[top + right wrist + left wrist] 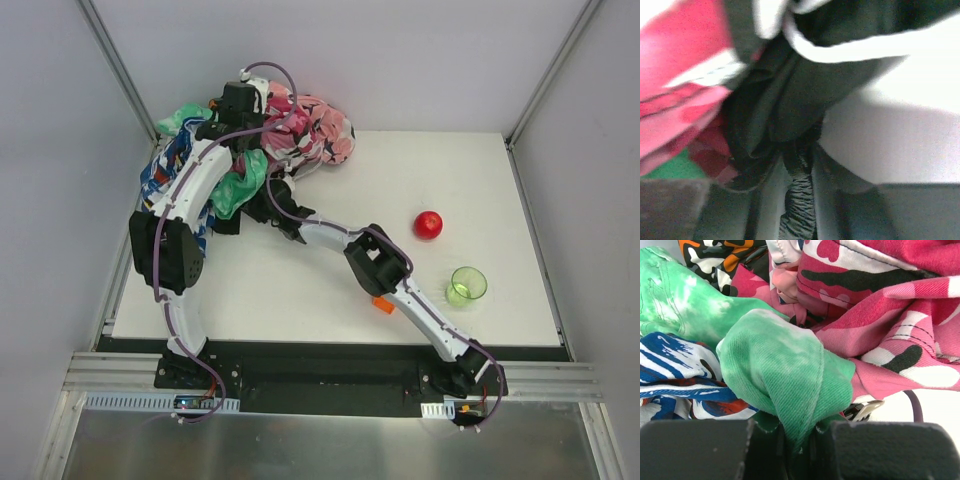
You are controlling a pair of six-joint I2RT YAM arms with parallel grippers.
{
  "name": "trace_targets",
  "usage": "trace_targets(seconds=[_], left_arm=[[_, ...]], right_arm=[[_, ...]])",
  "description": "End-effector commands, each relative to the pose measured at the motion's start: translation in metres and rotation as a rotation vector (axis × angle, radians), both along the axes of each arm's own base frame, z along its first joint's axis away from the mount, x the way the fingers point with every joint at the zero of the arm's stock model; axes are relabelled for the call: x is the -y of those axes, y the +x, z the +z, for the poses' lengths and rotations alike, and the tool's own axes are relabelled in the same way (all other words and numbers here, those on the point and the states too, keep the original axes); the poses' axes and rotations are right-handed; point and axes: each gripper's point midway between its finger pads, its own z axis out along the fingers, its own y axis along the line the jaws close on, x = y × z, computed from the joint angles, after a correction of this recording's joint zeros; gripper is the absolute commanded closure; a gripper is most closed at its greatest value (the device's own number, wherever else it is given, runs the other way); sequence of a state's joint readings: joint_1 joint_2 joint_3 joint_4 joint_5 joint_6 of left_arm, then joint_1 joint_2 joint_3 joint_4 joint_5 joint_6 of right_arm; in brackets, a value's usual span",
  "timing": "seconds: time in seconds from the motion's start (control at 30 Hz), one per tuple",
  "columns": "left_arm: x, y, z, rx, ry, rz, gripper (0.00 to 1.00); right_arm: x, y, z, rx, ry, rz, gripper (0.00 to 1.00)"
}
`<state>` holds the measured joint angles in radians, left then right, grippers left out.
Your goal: Pick out a specific cloth from the pile
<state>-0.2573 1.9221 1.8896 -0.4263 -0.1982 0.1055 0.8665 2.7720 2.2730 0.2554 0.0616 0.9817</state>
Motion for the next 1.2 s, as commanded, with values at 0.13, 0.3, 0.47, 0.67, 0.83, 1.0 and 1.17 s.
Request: trace_targets(seconds=[0.13,0.3,0.47,0.67,0.83,1.0,1.17], left_arm=[[-0.024,-0.002,0.081,0.217,-0.042,0.074,1.00],[-0.053,0.004,0.053,0.168,-0.022,0.168,1.00],[-0.075,0.009,0.020,0.108,-0.007,0.250,1.00],[-0.080,0.014,-0.005,0.068,0.002,0.299,1.00],[-0.087,0.018,-0.025,0.042,0.001,0.379,1.00],[-0.086,0.019,-0.061,-0.032,-0.013,0.419,0.99],[-0.083,0.012,-0.092,-0.123,-0.036,0.462,0.99]], right_arm=[[0.003,-0.014,0.054,0.119,0.097,0.092,0.99],[0.081,-0.038,0.110,0.361,0.007,0.072,1.00],[0.147,-0.073,0.179,0.565,0.047,0.129,1.00],[0.203,-0.118,0.284,0.902,-0.065,0.155,1.00],[0.247,-0.156,0.382,1.149,-0.216,0.162,1.00],[0.276,-0.177,0.475,1.328,-0.332,0.143,1.00],[0.290,-0.180,0.528,1.363,-0.393,0.121,1.00]])
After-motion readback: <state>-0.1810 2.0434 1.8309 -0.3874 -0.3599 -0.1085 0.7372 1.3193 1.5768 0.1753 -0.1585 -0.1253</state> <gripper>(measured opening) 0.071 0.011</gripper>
